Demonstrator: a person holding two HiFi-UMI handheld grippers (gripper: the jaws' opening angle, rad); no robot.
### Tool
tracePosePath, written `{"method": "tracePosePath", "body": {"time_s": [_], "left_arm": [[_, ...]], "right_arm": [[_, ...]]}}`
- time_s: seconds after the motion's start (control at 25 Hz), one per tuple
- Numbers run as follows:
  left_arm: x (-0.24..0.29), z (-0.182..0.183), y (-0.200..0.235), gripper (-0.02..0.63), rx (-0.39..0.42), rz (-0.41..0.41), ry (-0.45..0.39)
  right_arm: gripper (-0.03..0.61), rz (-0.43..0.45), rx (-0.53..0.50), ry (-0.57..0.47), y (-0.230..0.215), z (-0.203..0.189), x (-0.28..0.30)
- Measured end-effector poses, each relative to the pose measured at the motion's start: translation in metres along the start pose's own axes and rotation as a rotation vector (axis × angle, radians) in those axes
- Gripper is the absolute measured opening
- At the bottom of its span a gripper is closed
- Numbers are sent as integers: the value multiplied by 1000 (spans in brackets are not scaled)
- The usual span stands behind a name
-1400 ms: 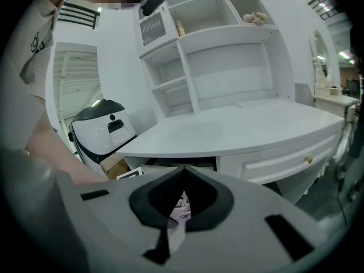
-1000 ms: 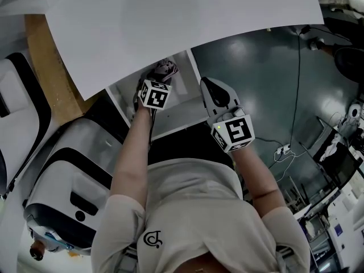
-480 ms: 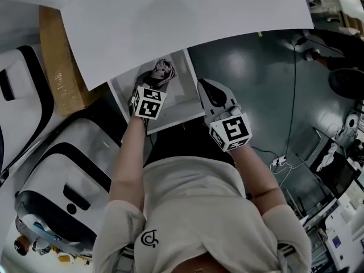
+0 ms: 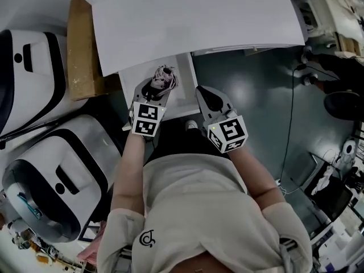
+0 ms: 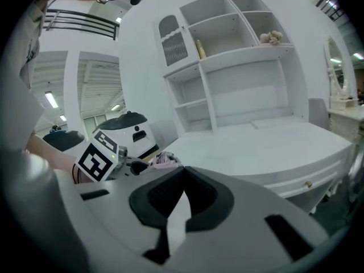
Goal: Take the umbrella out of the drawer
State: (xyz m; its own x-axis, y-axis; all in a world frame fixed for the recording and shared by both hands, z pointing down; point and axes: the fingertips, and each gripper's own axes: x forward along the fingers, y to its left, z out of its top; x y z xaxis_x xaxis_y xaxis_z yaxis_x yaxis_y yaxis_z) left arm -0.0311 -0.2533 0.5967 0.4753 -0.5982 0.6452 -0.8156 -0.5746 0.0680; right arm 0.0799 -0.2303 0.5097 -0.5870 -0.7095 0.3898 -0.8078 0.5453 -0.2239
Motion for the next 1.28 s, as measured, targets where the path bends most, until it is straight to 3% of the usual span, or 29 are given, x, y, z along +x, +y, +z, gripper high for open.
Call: {"method": "tracePosePath", "body": {"time_s": [0.16,0.4,0.52,0.84,1.04,1.28], "left_arm": [[-44,40,5,242,20,71,-107],[-110,99,2,242,-25,115,-294],[-144,127,3,242,-4,155,-384],[-233,179,17,242,-50,230,-646],[-267,193,33,242,-23,327,-719],[-273,196,45,242,-30,359,-736]], "right_arm": [[8,35,-37,-35,13,20,-7],[8,90,-117,-86,30,54,-18],[8,120,-110,-120,39,75,-23],[6,141,-169,-256,53,142,-36],[6,141,-244,-306,60,169,-39],[5,150,-278,-328,64,183,-37]]}}
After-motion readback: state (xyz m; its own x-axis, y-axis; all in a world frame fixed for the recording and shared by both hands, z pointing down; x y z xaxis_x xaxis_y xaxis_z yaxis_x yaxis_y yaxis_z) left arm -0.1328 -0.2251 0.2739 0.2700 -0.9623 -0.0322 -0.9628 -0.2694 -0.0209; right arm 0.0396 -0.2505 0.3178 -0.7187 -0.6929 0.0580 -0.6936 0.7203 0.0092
